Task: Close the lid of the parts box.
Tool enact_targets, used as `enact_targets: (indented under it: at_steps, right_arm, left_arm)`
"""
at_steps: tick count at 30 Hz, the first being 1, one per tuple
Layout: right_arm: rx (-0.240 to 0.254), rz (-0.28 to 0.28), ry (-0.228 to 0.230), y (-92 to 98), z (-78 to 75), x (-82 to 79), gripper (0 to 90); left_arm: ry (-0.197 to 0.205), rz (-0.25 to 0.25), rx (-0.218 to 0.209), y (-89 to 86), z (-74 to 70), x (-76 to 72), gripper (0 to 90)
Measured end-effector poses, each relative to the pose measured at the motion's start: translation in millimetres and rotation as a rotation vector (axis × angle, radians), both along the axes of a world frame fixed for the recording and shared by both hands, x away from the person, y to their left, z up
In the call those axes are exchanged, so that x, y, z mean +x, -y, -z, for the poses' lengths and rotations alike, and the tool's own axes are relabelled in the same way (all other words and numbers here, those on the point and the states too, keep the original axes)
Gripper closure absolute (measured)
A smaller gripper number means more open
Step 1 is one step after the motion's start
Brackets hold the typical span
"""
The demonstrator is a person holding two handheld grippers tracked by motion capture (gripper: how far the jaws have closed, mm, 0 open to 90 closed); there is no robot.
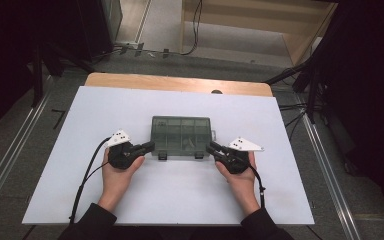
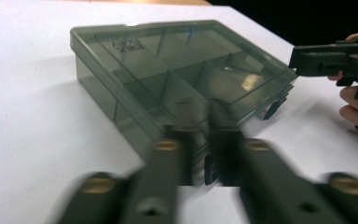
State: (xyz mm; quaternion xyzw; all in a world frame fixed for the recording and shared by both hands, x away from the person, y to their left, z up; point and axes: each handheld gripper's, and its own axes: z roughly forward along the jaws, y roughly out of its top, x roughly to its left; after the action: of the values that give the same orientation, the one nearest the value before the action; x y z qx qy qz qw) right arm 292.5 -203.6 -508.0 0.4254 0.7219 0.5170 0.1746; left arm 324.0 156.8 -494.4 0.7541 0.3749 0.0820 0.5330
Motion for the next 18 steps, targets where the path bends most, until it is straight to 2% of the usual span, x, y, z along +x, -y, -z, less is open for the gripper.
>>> enact_targets:
  at_steps: [2,6,10,12,14,18]
  right_arm:
    - [0.016,-0.009,0.017,1.8,-2.9,-2.1,54.1]
    - [0.037,-0.022,0.048,5.2,-8.9,-6.8,35.5]
    - [0.044,-0.026,0.055,6.8,-11.4,-10.1,9.8]
    - [0.066,-0.035,0.06,8.7,-12.1,-12.4,8.3]
    - [0.071,-0.026,0.066,10.0,-12.7,-14.3,1.6]
    - [0.084,-0.041,0.078,13.2,-13.0,-16.9,0.0]
  left_arm:
    - [0.005,0.018,-0.023,-1.0,-2.0,-1.3,61.6]
    - [0.051,0.009,-0.037,-3.2,-9.3,-6.1,45.9]
    - [0.088,0.016,-0.043,-4.0,-15.3,-11.6,28.2]
    - [0.096,0.035,-0.039,-2.6,-16.4,-13.7,8.8]
    - [0.103,0.055,-0.042,-3.1,-16.7,-15.5,0.0]
    - [0.119,0.059,-0.038,-3.3,-17.6,-19.4,0.0]
